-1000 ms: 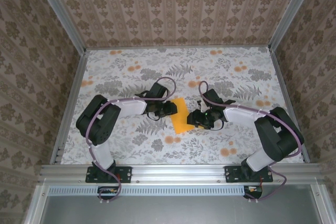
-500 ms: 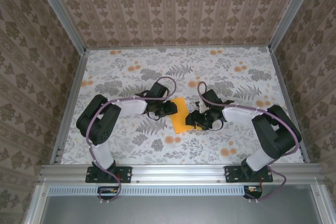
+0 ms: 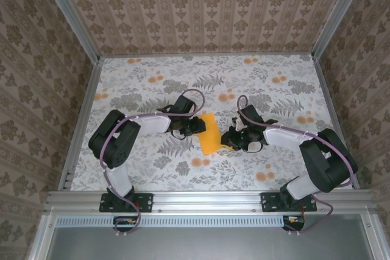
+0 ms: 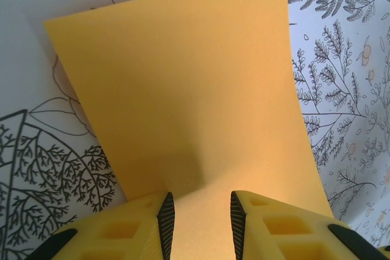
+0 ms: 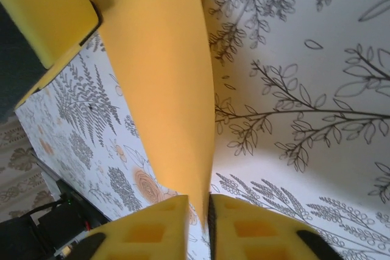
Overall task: Fold a paper plane with a square sheet of paper (pick it up from the middle)
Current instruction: Third fold the triangle at the center of the table.
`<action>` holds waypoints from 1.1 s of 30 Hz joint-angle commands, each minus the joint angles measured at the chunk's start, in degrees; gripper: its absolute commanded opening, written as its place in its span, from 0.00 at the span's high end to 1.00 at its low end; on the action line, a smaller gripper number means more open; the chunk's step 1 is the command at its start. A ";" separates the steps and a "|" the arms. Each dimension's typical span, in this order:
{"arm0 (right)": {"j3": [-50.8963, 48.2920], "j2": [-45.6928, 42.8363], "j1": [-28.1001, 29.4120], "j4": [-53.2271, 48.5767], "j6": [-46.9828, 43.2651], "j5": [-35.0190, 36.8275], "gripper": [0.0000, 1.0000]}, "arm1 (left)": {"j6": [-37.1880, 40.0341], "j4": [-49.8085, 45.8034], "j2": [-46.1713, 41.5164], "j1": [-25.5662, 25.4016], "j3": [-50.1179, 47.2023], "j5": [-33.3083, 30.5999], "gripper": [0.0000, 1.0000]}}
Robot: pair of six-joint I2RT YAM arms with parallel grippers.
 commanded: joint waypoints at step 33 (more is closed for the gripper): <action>5.67 12.12 3.88 19.94 6.77 -2.87 0.95 | 4.01 -4.87 0.57 0.76 3.86 -3.72 0.74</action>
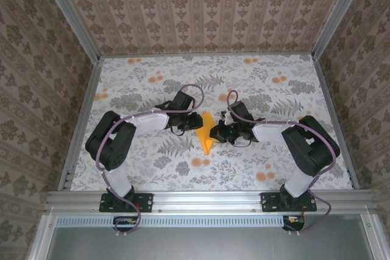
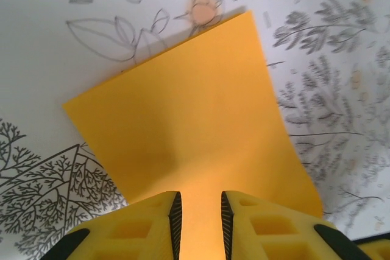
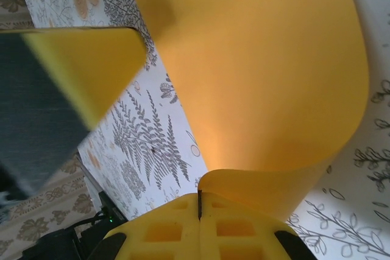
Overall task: Fold a paper plane with a square sheet of paper (pick it up from the middle)
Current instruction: Third fold the triangle at the center of the table.
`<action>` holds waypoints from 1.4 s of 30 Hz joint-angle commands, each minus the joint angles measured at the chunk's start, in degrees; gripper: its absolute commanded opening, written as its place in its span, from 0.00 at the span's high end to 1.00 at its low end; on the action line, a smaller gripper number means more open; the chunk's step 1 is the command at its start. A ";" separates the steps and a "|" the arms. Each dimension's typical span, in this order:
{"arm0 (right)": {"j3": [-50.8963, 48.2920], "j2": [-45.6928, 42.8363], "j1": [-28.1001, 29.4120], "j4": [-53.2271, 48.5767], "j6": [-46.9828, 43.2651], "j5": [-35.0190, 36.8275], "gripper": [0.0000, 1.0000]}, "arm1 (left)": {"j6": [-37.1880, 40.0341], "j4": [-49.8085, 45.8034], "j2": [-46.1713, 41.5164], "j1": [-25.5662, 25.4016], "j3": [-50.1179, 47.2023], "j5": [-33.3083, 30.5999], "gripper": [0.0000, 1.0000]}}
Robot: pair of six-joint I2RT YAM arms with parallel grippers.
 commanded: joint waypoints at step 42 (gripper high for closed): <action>5.84 8.63 1.22 2.82 -0.94 1.76 0.95 | -0.58 -5.33 4.53 0.09 2.78 -1.02 0.94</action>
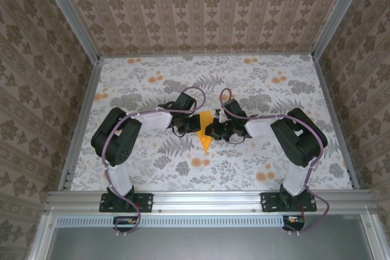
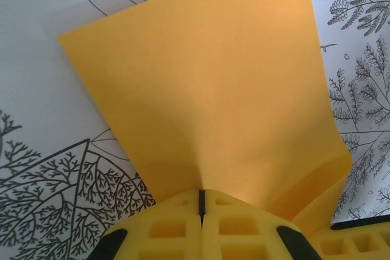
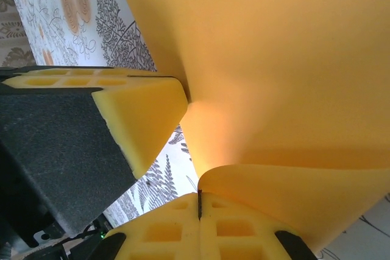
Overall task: Fold a paper plane with a square sheet of paper (pick it up from the middle)
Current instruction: Third fold the triangle at the center of the table.
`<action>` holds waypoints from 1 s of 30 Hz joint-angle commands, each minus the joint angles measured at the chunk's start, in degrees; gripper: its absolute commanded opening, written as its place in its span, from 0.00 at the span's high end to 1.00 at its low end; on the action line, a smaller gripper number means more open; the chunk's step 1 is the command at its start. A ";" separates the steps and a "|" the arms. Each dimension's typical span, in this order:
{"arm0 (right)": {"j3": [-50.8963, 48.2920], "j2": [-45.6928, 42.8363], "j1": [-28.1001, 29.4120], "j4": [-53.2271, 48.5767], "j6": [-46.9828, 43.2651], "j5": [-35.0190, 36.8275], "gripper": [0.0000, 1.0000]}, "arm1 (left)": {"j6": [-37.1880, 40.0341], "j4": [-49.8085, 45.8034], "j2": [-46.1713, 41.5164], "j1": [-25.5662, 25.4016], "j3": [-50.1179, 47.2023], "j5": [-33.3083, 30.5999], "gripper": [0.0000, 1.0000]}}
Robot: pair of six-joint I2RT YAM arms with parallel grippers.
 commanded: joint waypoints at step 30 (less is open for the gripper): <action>1.56 4.54 0.55 3.36 -0.10 0.12 0.95 | -0.15 -2.38 2.12 -0.06 1.21 0.03 0.98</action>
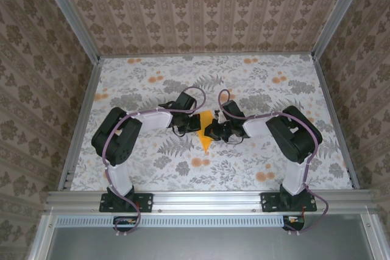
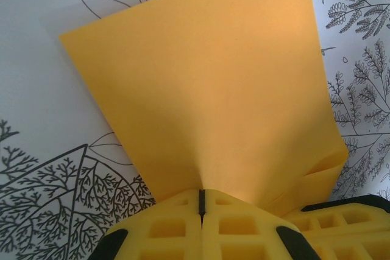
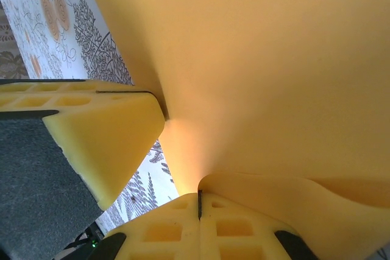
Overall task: Fold a paper plane with a square sheet of paper (pick it up from the middle)
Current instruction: Third fold the triangle at the center of the table.
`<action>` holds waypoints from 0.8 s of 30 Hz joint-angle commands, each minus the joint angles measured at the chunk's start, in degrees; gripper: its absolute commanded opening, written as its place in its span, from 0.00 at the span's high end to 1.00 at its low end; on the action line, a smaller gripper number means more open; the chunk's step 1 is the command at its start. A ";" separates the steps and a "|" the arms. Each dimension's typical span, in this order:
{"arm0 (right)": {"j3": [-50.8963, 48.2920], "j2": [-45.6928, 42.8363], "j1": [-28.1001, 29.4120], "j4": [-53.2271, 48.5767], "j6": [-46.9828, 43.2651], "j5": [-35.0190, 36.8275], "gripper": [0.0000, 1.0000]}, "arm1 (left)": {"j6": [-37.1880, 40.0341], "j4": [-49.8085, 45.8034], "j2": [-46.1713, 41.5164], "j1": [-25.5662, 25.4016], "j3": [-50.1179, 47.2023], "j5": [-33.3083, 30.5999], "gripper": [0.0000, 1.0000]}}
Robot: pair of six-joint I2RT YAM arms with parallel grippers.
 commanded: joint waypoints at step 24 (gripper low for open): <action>1.69 2.43 0.37 2.28 -1.24 -1.79 0.95 | -0.01 -2.49 1.98 -0.06 0.85 0.22 1.00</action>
